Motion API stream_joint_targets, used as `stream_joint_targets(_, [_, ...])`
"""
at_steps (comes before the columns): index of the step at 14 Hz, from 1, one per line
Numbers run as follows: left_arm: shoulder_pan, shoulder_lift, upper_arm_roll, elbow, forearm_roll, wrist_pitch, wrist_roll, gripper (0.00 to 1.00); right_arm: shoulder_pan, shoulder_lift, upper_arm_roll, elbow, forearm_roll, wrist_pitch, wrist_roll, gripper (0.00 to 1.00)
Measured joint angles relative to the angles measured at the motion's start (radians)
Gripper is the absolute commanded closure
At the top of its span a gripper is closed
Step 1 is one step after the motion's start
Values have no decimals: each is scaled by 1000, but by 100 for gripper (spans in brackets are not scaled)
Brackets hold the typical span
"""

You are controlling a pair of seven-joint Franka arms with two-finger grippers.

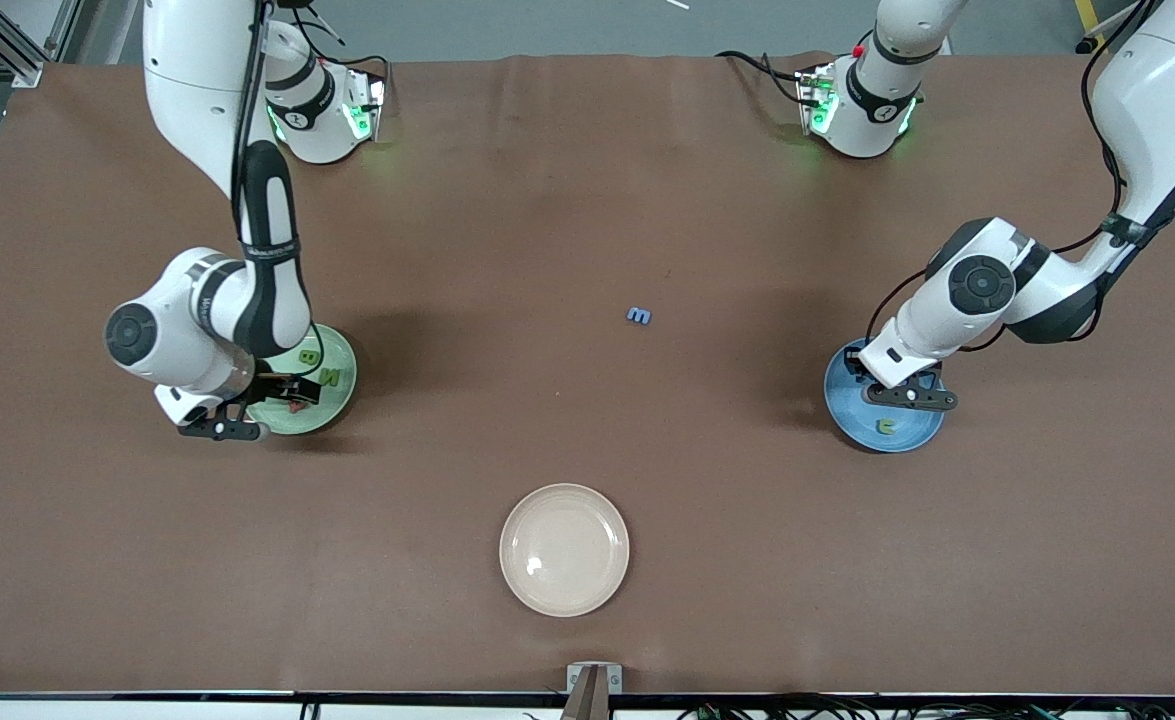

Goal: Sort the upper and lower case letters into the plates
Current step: 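Withdraw the right gripper while the left gripper moves above the blue E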

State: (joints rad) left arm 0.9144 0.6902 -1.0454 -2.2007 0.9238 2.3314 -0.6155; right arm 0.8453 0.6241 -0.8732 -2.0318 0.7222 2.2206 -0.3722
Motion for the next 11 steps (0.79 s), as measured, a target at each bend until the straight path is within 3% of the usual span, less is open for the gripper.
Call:
stream_joint_targets(6, [-5,26,27,0,45,4,0,84,-16,-13,-127,189,-61,-303,-4,0])
stream_joint_targets(7, [-5,28,29,0,45,6,0,78,-41,-14,-127,238,-85,-362,15,0])
stream_joint_targets(9, [-10,29,29,0,45,7,-10,43,-115,-21,-97,350,-147,-469,57,0])
stream_joint_targets(11, [-15,29,29,2,45,8,-35,1,-221,-58,7,444,-236,-521,118,0])
